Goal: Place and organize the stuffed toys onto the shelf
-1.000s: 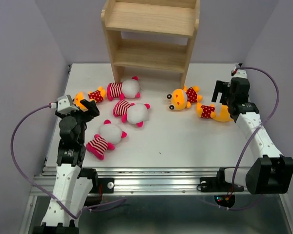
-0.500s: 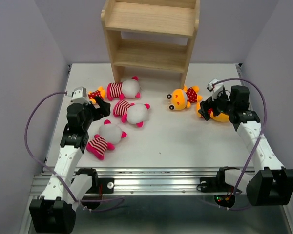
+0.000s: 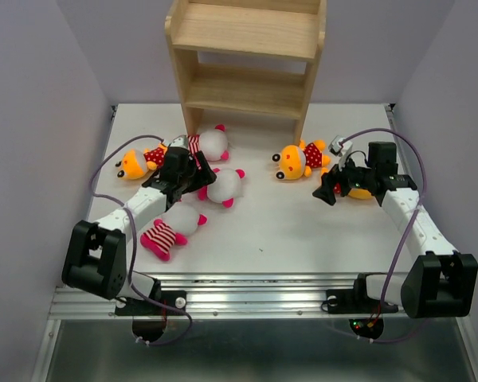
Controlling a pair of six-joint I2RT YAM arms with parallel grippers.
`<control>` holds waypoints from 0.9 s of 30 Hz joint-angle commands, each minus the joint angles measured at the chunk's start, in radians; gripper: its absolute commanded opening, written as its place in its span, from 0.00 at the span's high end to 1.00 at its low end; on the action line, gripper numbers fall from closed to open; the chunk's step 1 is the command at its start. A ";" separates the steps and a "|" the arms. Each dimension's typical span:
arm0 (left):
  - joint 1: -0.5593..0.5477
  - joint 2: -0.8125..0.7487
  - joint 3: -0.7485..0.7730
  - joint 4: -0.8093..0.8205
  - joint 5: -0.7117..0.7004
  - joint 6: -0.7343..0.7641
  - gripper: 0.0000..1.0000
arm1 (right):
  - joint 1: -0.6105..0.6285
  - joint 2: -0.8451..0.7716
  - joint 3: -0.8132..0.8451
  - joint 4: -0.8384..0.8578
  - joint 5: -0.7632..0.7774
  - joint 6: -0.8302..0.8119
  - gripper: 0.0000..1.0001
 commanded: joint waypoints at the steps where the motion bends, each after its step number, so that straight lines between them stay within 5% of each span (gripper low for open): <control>1: -0.002 0.067 0.079 -0.006 -0.167 -0.245 0.23 | -0.003 -0.006 0.023 0.002 -0.045 -0.011 0.00; 9: -0.005 0.248 0.164 -0.057 -0.238 -0.407 0.27 | -0.003 -0.018 0.008 0.002 -0.048 -0.003 0.00; 16: -0.005 0.300 0.162 -0.043 -0.254 -0.425 0.55 | -0.003 -0.020 0.009 0.002 -0.057 0.005 0.00; 22: -0.005 0.292 0.104 0.081 -0.134 -0.330 0.96 | -0.003 -0.020 0.026 -0.099 -0.144 -0.136 0.00; 27: -0.016 0.199 0.013 0.264 0.097 -0.264 1.00 | -0.003 0.015 0.097 -0.394 -0.302 -0.460 0.00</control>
